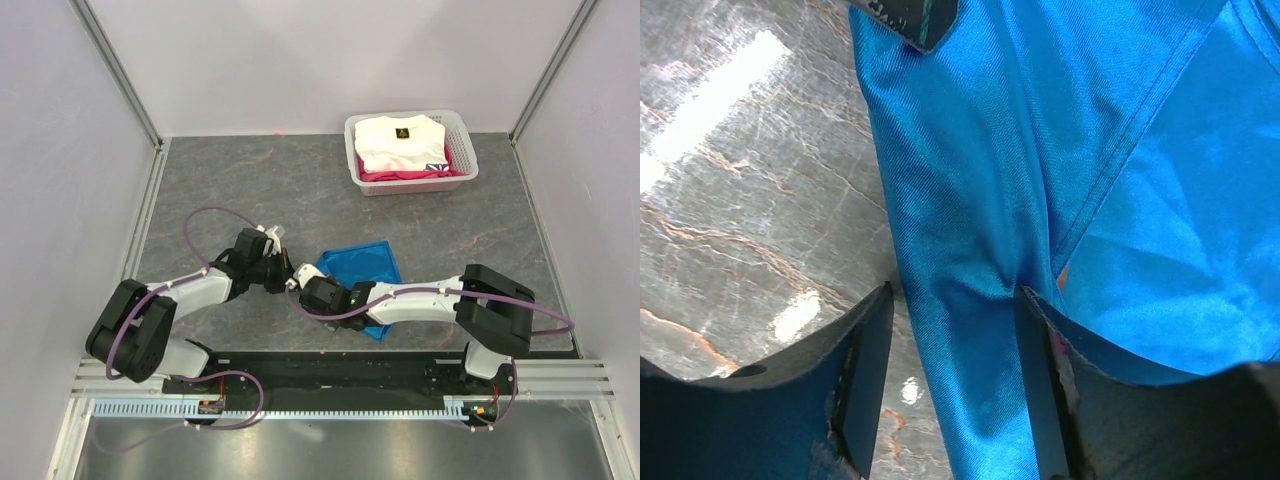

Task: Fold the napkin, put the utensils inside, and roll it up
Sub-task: Roll the napkin with the utensil

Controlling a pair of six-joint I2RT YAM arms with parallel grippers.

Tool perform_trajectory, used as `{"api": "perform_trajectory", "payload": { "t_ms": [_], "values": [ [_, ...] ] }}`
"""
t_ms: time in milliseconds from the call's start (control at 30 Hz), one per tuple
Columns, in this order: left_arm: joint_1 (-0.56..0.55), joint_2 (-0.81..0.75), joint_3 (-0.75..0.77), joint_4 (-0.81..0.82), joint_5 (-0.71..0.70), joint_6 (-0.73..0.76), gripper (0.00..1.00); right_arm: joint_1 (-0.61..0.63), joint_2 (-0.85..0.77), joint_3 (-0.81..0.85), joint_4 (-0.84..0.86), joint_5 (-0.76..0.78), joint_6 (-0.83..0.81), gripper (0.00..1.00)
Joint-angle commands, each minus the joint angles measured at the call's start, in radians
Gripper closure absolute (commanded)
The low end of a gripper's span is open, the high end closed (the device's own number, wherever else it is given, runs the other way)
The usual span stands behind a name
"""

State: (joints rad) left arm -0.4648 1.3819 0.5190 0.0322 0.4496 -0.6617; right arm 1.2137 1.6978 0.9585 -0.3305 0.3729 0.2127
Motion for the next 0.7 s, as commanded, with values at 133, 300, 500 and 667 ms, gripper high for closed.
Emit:
{"api": "perform_trajectory", "payload": {
  "t_ms": [133,300,500,667],
  "values": [
    [0.0,0.009,0.039,0.005,0.017,-0.01,0.98,-0.003,-0.029,0.023,-0.03,0.076,-0.084,0.38],
    [-0.001,0.012,0.044,0.0,0.021,-0.007,0.98,-0.003,-0.017,0.025,-0.027,0.095,-0.111,0.33],
    [-0.001,0.02,0.052,-0.006,0.024,-0.003,0.98,-0.008,-0.018,0.039,-0.019,0.089,-0.153,0.31],
    [0.0,0.02,0.055,-0.008,0.031,-0.003,0.98,-0.039,0.011,0.028,-0.005,0.029,-0.165,0.32]
  ]
}}
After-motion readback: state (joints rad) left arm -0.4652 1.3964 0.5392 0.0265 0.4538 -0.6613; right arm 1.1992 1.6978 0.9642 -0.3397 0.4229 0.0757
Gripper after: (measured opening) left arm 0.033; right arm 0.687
